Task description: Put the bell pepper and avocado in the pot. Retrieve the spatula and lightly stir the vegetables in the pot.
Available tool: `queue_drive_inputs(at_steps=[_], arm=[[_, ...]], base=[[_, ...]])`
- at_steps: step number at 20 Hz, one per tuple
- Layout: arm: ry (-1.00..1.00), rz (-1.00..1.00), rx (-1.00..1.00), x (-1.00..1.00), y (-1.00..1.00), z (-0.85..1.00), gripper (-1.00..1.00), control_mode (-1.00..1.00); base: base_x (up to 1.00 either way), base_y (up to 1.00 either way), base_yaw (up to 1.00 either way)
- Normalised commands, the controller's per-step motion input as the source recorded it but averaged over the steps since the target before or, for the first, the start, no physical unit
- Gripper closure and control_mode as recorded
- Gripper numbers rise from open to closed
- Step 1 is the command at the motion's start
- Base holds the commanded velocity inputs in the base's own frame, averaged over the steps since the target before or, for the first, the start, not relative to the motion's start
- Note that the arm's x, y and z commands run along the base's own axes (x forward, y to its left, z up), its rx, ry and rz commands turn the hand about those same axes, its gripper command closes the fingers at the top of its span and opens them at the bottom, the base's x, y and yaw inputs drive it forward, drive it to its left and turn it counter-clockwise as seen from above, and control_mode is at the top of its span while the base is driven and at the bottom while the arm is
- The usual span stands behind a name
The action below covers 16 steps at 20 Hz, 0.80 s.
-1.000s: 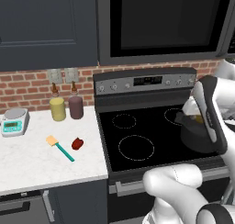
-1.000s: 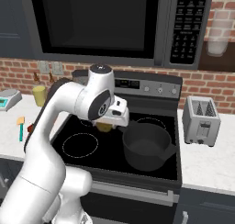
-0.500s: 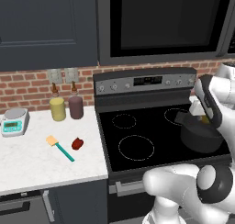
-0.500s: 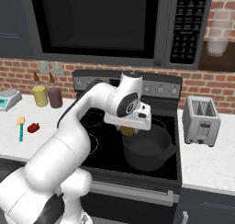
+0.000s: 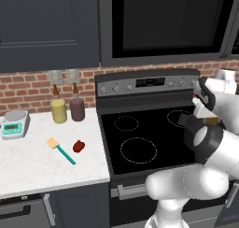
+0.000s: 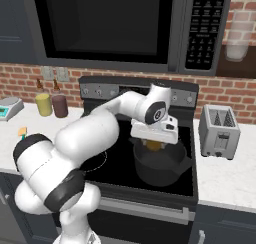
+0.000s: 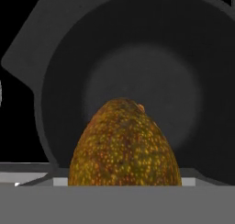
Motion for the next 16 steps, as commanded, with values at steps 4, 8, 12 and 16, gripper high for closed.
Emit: queue_drive_inputs(at_steps=[4, 8, 12, 16], arm=[[0.07, 0.0, 0.0, 0.23, -0.2, -0.39, 1.0, -1.0], [0.05, 0.0, -0.01, 0.05, -0.08, -0.38, 1.0, -1.0], [0.0, 0.0, 0.0, -0.02, -0.06, -0.19, 1.0, -1.0], [0.0, 0.0, 0.0, -0.02, 0.0, -0.18, 1.0, -1.0]], base=[[0.0, 0.0, 0.0], [0.0, 0.0, 0.0], [0.0, 0.0, 0.0], [0.0, 0.0, 0.0]])
